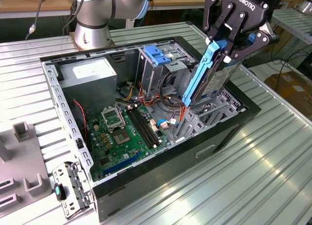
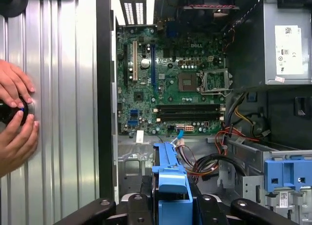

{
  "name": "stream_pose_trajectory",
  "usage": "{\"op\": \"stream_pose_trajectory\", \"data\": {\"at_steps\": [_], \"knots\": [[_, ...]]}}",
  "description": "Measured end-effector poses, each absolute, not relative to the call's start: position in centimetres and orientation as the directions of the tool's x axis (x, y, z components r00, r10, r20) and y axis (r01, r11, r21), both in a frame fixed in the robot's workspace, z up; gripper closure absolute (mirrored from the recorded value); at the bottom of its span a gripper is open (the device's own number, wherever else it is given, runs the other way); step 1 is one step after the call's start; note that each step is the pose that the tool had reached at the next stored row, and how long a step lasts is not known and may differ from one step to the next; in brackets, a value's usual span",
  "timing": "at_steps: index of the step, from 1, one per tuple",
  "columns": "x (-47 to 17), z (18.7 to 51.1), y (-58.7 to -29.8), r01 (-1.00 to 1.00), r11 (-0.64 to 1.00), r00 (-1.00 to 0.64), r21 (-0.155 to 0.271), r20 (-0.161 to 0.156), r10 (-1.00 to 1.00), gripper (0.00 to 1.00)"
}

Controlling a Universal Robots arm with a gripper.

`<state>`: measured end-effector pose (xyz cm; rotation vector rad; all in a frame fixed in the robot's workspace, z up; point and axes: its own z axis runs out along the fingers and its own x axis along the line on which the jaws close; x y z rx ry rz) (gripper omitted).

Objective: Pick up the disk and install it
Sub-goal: 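Insert the disk into the insertion slot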

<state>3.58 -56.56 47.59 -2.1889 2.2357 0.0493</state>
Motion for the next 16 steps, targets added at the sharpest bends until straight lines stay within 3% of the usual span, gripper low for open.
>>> {"op": "stream_pose_trajectory", "data": {"at_steps": [16], "knots": [[5.4, 46.4, -56.9, -1.000, 0.021, -0.021, -0.009, -0.029, -0.999, 0.63]]}}
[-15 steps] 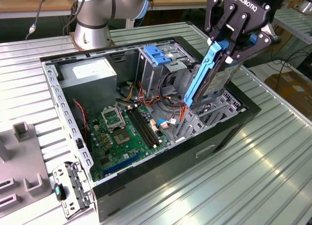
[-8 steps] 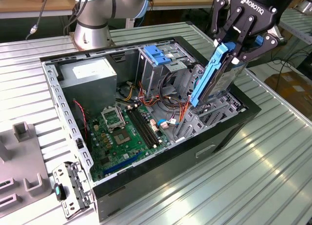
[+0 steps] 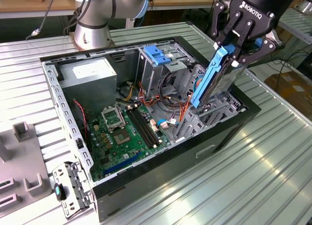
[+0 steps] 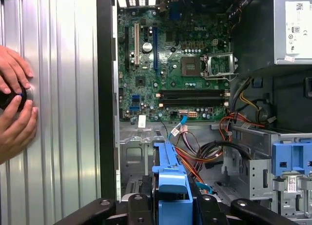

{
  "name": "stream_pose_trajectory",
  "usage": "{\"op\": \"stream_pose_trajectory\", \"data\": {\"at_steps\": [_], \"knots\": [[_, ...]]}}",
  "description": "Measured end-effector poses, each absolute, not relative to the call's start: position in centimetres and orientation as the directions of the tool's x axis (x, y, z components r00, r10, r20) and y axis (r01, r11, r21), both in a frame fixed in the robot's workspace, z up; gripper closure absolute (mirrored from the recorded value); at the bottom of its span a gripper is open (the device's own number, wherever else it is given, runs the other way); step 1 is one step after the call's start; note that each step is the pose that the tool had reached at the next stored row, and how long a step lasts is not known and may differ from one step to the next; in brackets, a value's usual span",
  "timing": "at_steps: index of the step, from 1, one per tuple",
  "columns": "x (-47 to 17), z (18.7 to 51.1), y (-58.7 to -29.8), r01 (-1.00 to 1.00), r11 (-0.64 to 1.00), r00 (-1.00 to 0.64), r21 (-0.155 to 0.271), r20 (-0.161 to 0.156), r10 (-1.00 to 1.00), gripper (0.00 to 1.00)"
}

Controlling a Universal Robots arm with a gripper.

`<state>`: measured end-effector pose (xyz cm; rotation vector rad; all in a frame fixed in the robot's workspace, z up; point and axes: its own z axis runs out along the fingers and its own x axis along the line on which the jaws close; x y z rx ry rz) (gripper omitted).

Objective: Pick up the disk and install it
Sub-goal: 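Insert the disk into the insertion slot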

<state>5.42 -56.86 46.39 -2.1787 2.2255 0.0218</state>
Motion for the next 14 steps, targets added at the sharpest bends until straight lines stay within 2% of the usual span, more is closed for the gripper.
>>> {"op": "stream_pose_trajectory", "data": {"at_steps": [10, 14], "knots": [[5.62, 45.48, -56.91, -1.000, 0.027, -0.027, -0.009, -0.028, -0.999, 0.63], [5.64, 45.38, -56.91, -1.000, 0.027, -0.027, -0.009, -0.009, -1.000, 0.63]]}}
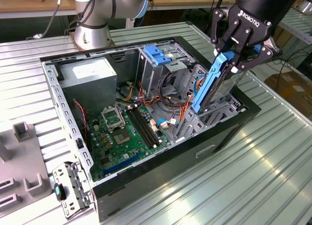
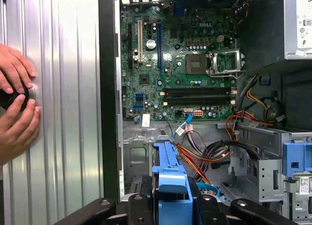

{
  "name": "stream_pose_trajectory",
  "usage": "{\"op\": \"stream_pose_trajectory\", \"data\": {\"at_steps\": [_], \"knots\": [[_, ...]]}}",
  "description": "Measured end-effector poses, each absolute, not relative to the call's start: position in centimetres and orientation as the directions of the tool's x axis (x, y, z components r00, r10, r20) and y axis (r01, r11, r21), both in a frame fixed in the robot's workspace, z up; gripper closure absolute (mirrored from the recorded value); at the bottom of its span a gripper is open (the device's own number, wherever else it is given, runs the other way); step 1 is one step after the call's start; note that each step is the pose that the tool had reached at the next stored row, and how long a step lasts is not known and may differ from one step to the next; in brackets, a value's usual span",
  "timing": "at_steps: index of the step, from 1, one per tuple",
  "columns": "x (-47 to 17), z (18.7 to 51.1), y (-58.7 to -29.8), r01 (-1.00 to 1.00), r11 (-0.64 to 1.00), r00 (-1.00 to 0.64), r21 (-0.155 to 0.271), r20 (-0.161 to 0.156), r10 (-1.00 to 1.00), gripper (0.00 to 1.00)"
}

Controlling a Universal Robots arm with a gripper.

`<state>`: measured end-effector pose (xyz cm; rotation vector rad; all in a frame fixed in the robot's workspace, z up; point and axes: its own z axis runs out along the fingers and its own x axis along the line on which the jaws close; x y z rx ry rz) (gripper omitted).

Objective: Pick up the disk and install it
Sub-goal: 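Insert the disk into the insertion slot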

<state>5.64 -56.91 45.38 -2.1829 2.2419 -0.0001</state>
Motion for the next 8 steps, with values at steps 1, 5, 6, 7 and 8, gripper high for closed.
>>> {"op": "stream_pose_trajectory", "data": {"at_steps": [1, 5, 6, 7, 8], "knots": [[5.63, 45.36, -56.91, -1.000, 0.027, -0.027, -0.009, -0.009, -1.000, 0.63], [5.64, 45.19, -56.90, -1.000, 0.027, -0.027, -0.007, -0.009, -1.000, 0.63], [5.72, 45.06, -56.89, -1.000, 0.027, -0.027, -0.005, -0.009, -1.000, 0.63], [5.79, 44.99, -56.87, -1.000, 0.027, -0.027, -0.004, -0.009, -1.000, 0.63], [5.87, 44.94, -56.85, -1.000, 0.027, -0.027, -0.002, -0.009, -1.000, 0.63]]}}
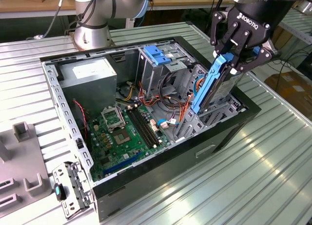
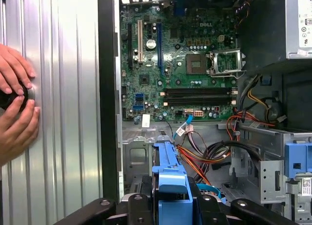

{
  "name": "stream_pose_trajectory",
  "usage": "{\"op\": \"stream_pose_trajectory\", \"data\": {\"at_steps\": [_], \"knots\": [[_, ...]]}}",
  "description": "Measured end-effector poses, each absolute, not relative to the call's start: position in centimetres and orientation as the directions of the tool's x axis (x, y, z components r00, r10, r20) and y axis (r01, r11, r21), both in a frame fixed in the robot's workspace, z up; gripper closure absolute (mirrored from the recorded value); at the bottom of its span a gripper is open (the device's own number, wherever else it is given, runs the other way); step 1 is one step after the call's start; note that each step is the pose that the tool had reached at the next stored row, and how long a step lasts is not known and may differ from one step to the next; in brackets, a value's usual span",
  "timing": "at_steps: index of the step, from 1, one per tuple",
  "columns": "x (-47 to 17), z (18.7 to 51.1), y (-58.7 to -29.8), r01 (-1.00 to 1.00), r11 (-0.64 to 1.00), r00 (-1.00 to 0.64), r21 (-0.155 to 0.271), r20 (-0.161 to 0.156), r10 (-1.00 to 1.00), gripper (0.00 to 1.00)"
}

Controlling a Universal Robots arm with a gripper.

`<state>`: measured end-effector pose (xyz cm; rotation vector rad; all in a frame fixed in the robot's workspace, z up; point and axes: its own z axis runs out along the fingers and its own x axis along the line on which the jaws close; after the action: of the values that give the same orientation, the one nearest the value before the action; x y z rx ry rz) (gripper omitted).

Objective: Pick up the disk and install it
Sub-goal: 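Insert the disk into the insertion slot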

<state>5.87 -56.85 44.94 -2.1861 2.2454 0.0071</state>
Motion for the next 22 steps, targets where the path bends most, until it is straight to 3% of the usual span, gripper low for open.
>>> {"op": "stream_pose_trajectory", "data": {"at_steps": [22], "knots": [[6.3, 43.1, -56.8, -1.000, 0.027, -0.027, 0.007, -0.008, -1.000, 0.63]]}}
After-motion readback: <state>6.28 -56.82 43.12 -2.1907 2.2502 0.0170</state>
